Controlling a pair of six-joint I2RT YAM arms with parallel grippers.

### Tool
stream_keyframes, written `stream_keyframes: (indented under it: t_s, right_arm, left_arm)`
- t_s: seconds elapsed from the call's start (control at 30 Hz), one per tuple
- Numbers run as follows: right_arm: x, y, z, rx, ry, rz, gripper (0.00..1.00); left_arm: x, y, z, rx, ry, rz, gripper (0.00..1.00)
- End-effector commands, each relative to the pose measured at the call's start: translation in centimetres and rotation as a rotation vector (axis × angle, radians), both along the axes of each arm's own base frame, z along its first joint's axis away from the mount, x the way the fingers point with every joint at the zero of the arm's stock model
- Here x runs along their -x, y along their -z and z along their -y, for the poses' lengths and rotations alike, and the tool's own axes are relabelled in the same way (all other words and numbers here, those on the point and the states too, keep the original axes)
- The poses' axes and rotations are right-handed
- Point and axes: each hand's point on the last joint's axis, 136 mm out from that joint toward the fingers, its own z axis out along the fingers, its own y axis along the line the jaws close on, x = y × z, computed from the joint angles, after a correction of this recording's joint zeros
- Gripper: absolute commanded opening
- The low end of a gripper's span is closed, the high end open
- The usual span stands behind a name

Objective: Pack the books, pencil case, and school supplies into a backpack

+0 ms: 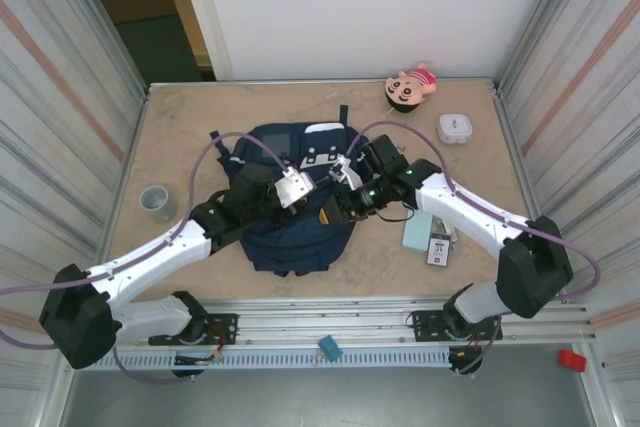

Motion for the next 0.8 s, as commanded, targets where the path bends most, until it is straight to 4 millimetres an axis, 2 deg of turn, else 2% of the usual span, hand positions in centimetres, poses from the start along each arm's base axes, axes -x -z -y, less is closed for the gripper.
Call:
stream_keyframes:
  t_s: [0.0,0.13,0.23,0.33,0.53,0.77]
  right_arm:
    - [-1.4,-2.3,2.0,-0.091,0.139,0.005,0.47]
    - [-3.3,-2.7,4.5,-0.228,0.344,-0.016,0.56]
    - [-4.0,-3.0,5.0,-0.287,0.443,-0.039,0.61]
    - [-4.5,-3.2,4.8,-0.315,0.492,-0.060,0.63]
    - [-5.6,-2.2,4.0,-0.345,0.551,-0.129,0.64]
    - [-6.2,-0.5,1.9,-0.342,0.576,-0.252,0.64]
  left_arm:
    - [0.2,-3.2,0.5,0.069,0.064,0.129,0.00]
    - [3.1,-3.2,1.4,0.089,0.269,0.168,0.00]
    - [3.7,-3.2,1.5,0.099,0.311,0.167,0.00]
    - [3.7,-2.9,1.5,0.100,0.317,0.158,0.00]
    - [4.1,-3.0,1.6,0.118,0.341,0.161,0.00]
    - [3.9,-2.6,1.4,0.111,0.333,0.148,0.00]
